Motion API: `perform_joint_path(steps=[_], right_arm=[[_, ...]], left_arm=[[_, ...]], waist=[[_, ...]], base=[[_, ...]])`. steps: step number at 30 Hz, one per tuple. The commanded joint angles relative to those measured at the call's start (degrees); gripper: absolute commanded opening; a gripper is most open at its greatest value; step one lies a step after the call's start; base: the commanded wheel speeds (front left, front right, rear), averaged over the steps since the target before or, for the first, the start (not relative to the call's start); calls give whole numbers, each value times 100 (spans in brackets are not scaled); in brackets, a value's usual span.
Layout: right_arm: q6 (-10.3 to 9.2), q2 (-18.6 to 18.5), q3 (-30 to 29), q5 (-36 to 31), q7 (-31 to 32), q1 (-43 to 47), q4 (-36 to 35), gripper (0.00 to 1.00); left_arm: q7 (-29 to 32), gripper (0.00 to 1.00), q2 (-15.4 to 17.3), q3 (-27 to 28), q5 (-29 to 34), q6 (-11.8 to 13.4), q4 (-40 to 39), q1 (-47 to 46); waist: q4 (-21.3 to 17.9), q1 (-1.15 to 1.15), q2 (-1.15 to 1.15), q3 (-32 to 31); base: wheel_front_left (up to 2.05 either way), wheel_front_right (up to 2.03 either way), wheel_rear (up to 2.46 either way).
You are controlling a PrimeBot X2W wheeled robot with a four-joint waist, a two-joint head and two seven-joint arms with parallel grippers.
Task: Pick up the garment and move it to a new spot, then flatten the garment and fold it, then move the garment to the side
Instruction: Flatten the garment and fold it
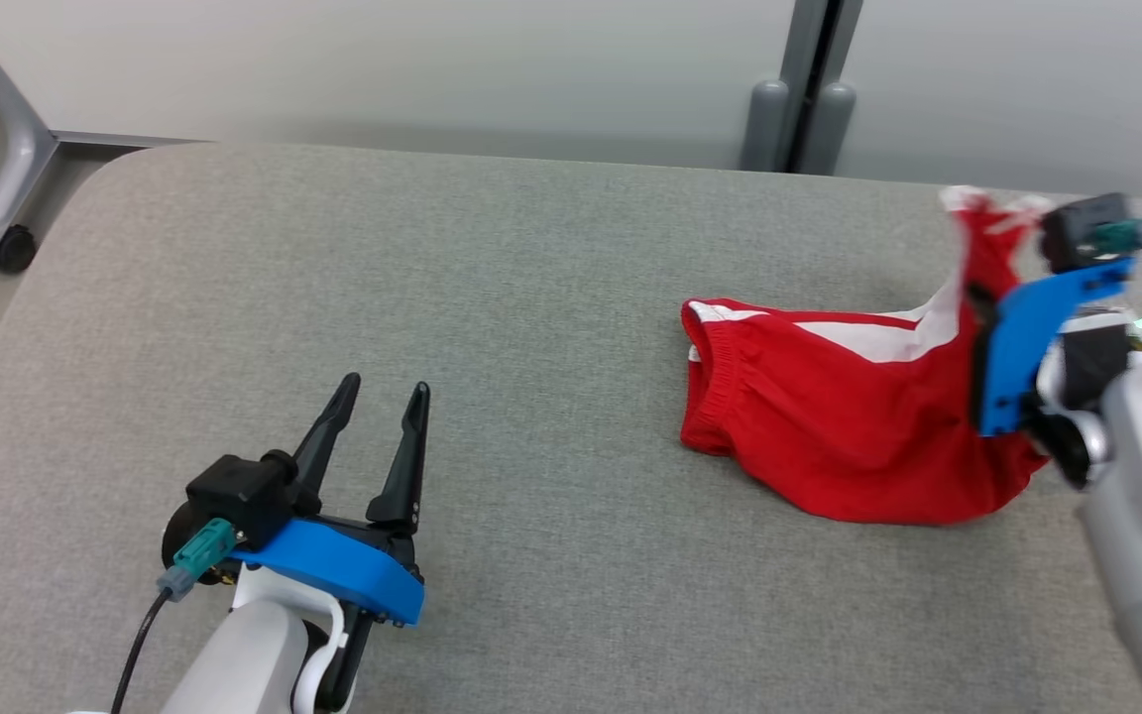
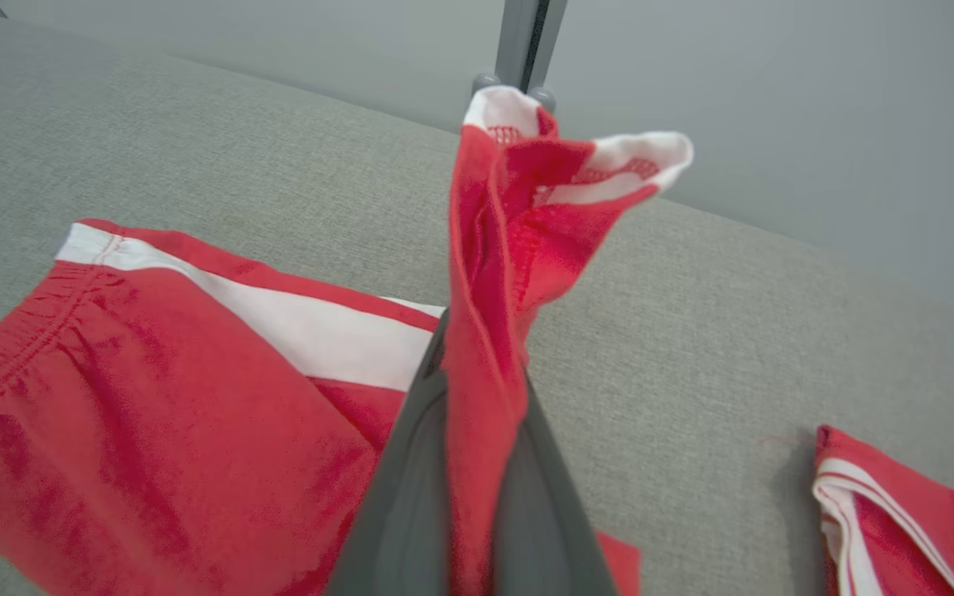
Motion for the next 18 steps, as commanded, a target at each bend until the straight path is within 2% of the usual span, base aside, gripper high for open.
perform_joint_path(steps=[1, 2, 6, 10, 11, 12, 14, 15, 18], right_arm=[[1, 207, 109, -113, 147, 32, -151, 0], [1, 207, 109, -113, 147, 32, -151, 0], [1, 653, 431, -302, 414, -39, -260, 0], [1, 1048, 585, -430, 674, -58, -70, 0], [1, 1101, 627, -460, 695, -55, -23, 11], [1, 1151, 654, -463, 707, -51, 20, 35], [1, 1240, 660, -423, 651, -58, 105, 60], [1, 1284, 672, -383, 616, -73, 124, 100], [1, 1350, 684, -223, 470, -145, 91, 100]], left_arm=[[-24, 100, 2, -62, -33, -3, -14, 71], [-24, 100, 2, -62, -33, -3, -14, 71], [-24, 100, -48, -84, -35, -3, -49, 64], [-24, 100, -106, -196, -62, -3, -42, 21], [-24, 100, -120, -230, -78, -3, -34, -8], [-24, 100, -142, -260, -87, -3, -27, -45], [-24, 100, -184, -308, -109, -3, -14, -93], [-23, 100, -199, -330, -119, -3, -9, -106], [-24, 100, -236, -380, -138, -3, 9, -111]], waist=[[71, 0, 0, -11], [71, 0, 0, -11], [230, 0, 0, -8], [430, 0, 0, 37], [488, 0, 0, 50], [543, 0, 0, 65], [625, 0, 0, 96], [652, 0, 0, 108], [684, 0, 0, 123]], base=[[0, 0, 0], [0, 0, 0], [0, 0, 0], [0, 0, 0], [0, 0, 0], [0, 0, 0], [0, 0, 0], [0, 0, 0], [0, 0, 0]])
